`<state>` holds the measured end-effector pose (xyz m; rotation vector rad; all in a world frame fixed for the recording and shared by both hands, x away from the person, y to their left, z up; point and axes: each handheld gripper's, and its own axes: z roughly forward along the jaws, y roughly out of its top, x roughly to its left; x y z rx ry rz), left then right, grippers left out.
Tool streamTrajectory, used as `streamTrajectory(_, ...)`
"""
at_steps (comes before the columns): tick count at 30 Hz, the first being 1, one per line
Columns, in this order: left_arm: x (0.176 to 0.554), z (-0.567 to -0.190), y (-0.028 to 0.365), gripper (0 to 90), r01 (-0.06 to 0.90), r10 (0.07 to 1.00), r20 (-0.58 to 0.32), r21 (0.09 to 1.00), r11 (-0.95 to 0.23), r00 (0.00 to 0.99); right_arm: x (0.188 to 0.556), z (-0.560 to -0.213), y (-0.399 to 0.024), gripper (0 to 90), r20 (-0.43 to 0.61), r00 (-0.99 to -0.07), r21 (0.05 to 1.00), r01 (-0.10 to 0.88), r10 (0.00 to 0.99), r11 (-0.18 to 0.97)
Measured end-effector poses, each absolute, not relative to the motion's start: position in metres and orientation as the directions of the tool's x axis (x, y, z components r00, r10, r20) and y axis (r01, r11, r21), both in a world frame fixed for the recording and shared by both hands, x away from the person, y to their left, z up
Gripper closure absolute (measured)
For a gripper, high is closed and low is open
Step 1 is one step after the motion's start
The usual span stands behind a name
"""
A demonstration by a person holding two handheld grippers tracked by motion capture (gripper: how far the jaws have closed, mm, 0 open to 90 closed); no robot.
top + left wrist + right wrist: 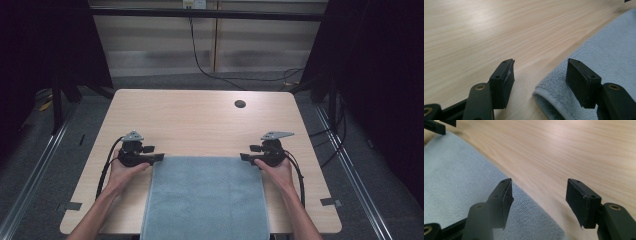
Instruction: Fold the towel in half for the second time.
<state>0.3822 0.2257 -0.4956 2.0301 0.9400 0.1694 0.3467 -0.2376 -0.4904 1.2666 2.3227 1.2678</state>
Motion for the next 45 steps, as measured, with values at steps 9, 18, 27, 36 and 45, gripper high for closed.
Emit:
streamTrajectory(9,0.381,-0.507,0.213,39.1,0.542,0.642,-0.195,0.738,-0.402,0.741,0.344,-0.497,-0.251,49.1,0.198,-0.594,0.737,0.615,0.780,0.281)
streamTrajectory(18,0.378,-0.508,0.213,52.5,0.516,0.585,-0.209,0.744,-0.425,0.783,0.336,-0.504,-0.250,54.1,0.194,-0.627,0.705,0.624,0.755,0.337)
streamTrajectory(27,0.373,-0.507,0.212,79.6,0.511,0.566,-0.212,0.735,-0.446,0.797,0.332,-0.504,-0.243,76.4,0.190,-0.651,0.698,0.616,0.735,0.365)
streamTrajectory(36,0.371,-0.498,0.222,82.9,0.521,0.559,-0.263,0.768,-0.371,0.786,0.329,-0.493,-0.247,82.0,0.250,-0.640,0.744,0.607,0.726,0.279)
streamTrajectory(45,0.349,-0.466,0.226,83.9,0.459,0.520,-0.256,0.832,-0.310,0.815,0.296,-0.456,-0.250,82.3,0.221,-0.664,0.814,0.529,0.715,0.240)
